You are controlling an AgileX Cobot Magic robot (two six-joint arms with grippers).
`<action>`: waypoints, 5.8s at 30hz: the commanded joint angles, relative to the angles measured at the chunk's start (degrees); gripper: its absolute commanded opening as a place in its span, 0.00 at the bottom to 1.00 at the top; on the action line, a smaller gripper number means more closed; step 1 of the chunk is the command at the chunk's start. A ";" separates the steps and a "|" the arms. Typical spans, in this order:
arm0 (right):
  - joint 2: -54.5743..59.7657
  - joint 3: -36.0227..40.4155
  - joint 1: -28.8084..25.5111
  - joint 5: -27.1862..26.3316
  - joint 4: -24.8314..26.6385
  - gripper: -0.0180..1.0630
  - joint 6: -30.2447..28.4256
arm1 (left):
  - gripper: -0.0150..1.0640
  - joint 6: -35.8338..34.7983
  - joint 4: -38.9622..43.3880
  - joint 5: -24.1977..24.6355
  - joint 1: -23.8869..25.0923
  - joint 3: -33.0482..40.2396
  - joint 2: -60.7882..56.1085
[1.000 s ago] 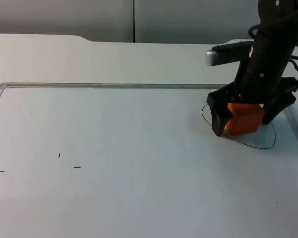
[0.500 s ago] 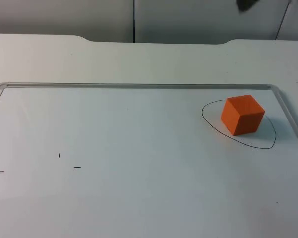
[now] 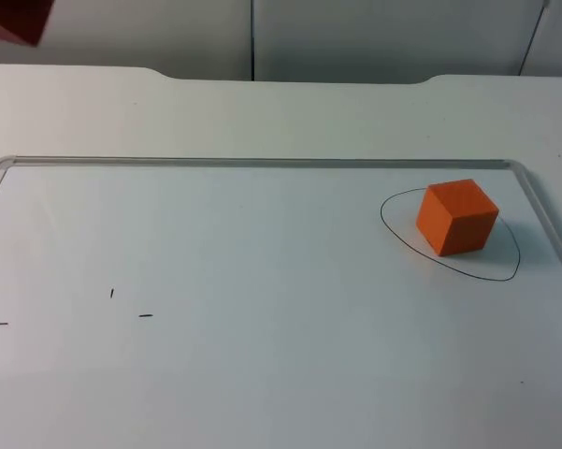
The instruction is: Pick up one cube with the left hand and another cube with the right hand. First place the cube in the right hand at the target position, then stack the cube in the left hand on top.
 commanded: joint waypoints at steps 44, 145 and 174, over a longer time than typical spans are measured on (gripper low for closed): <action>-17.22 0.23 0.20 17.99 -0.22 0.99 -0.94 | 0.01 6.51 1.53 11.11 -26.39 -66.52 66.13; -17.12 0.23 0.20 18.24 -3.22 0.99 1.01 | 0.01 91.03 -72.51 -4.34 -20.99 -43.25 75.42; -17.12 0.23 0.20 18.12 -3.25 0.99 1.01 | 0.17 92.15 -72.51 -7.85 -20.99 -43.77 76.53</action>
